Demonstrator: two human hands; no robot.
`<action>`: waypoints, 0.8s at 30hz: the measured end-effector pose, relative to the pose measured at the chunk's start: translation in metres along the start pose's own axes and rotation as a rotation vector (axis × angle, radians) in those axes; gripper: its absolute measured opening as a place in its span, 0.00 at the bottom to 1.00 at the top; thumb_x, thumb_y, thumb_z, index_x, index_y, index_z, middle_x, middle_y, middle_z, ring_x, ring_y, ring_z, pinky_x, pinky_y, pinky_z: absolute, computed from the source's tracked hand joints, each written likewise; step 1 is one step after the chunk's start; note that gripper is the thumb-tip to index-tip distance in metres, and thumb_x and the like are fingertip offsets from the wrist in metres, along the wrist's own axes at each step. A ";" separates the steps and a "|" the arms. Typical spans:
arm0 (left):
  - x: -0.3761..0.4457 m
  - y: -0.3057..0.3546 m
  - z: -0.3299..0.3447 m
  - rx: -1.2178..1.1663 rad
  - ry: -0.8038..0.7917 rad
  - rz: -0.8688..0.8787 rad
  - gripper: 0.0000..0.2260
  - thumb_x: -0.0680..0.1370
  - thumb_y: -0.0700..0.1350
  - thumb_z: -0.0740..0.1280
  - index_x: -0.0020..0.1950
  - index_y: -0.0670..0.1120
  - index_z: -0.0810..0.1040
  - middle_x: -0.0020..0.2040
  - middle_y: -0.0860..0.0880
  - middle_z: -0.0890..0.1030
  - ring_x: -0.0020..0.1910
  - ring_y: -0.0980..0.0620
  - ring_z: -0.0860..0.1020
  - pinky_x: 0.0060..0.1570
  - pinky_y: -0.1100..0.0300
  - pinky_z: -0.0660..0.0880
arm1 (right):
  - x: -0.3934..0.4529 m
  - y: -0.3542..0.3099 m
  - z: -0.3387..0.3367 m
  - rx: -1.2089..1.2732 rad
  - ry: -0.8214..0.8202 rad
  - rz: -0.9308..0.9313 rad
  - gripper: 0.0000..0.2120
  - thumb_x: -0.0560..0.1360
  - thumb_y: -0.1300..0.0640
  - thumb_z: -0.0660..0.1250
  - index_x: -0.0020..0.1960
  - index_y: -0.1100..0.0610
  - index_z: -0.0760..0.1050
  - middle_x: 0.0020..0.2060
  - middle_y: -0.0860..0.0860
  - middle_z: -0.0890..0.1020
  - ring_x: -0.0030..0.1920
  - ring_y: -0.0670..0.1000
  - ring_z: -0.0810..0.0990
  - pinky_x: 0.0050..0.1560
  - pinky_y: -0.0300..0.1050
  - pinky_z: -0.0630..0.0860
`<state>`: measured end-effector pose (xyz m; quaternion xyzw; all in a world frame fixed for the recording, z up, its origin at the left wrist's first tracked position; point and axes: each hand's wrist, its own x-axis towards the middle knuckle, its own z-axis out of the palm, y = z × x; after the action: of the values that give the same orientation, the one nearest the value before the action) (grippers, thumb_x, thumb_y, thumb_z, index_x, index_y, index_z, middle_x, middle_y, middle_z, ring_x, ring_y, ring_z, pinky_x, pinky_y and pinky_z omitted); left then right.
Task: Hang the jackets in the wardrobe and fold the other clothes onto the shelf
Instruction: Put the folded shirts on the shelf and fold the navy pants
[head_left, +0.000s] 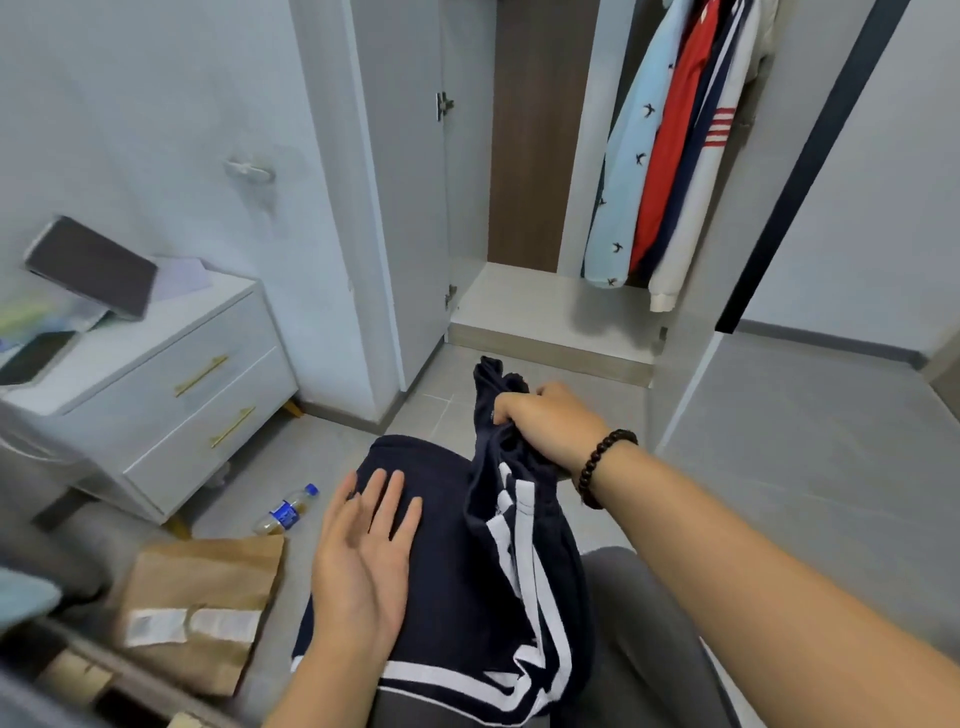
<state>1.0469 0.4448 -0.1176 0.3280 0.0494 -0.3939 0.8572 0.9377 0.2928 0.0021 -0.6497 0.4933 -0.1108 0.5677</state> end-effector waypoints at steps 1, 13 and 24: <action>-0.003 0.006 -0.007 -0.031 0.009 -0.034 0.16 0.81 0.43 0.59 0.69 0.45 0.72 0.65 0.41 0.78 0.61 0.44 0.79 0.53 0.46 0.77 | 0.002 -0.007 0.015 0.013 -0.008 -0.009 0.26 0.66 0.55 0.65 0.61 0.54 0.60 0.24 0.47 0.68 0.20 0.46 0.67 0.23 0.35 0.63; 0.000 0.082 -0.039 0.461 -0.087 -0.329 0.25 0.68 0.61 0.69 0.55 0.44 0.85 0.57 0.39 0.82 0.54 0.39 0.82 0.47 0.48 0.81 | -0.033 0.047 0.150 -0.488 -0.061 -0.346 0.30 0.78 0.50 0.53 0.77 0.56 0.48 0.74 0.50 0.58 0.73 0.52 0.55 0.73 0.51 0.53; 0.042 0.081 0.007 1.221 -0.051 -0.321 0.24 0.63 0.56 0.79 0.52 0.42 0.81 0.42 0.45 0.86 0.40 0.47 0.85 0.35 0.57 0.80 | -0.035 0.058 0.139 -0.550 -0.048 -0.432 0.28 0.80 0.50 0.56 0.77 0.56 0.52 0.76 0.48 0.56 0.75 0.48 0.52 0.74 0.49 0.51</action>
<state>1.1313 0.4521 -0.0838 0.7371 -0.1563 -0.4824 0.4467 0.9890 0.4148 -0.0785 -0.8701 0.3423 -0.0760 0.3464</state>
